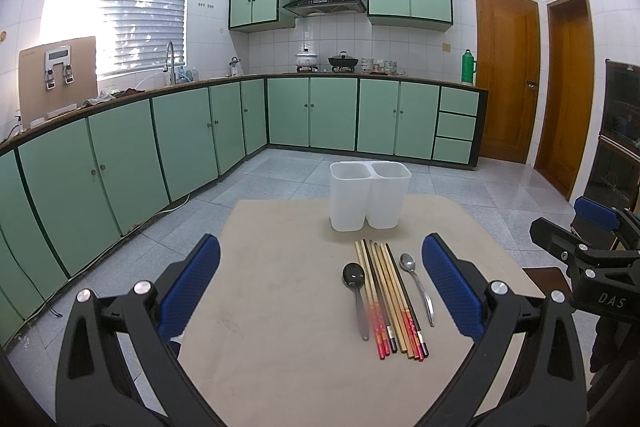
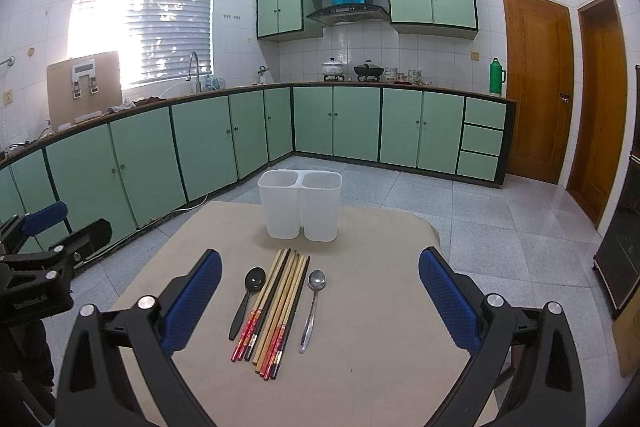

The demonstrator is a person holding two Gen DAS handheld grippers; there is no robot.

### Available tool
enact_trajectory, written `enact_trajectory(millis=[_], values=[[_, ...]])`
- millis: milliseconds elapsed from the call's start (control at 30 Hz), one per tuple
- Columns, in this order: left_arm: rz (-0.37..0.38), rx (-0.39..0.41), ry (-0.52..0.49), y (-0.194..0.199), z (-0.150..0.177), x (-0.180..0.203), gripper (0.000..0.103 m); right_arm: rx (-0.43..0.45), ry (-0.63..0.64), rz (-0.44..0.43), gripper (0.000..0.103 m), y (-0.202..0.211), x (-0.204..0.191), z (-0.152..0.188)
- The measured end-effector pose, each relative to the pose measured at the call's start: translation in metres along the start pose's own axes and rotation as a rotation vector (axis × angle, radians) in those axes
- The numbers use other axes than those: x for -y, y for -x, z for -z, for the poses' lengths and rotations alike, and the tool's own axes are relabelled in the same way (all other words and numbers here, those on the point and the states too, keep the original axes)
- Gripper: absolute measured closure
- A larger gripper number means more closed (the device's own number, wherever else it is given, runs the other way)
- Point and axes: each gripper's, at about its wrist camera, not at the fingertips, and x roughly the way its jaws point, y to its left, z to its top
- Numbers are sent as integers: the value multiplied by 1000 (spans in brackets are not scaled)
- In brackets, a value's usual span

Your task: Organize utensils

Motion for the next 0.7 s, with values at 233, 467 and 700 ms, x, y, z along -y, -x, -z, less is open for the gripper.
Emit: enact_trajectory(millis=[233, 467, 700], values=[[-2, 0, 0, 1, -1, 1, 5, -1, 0, 0, 6, 0, 0, 0], [-3, 1, 0, 2, -2, -1, 5, 0, 1, 0, 6, 0, 0, 0], [-5, 1, -1, 1, -3, -2, 5, 0, 0, 1, 6, -1, -1, -2]])
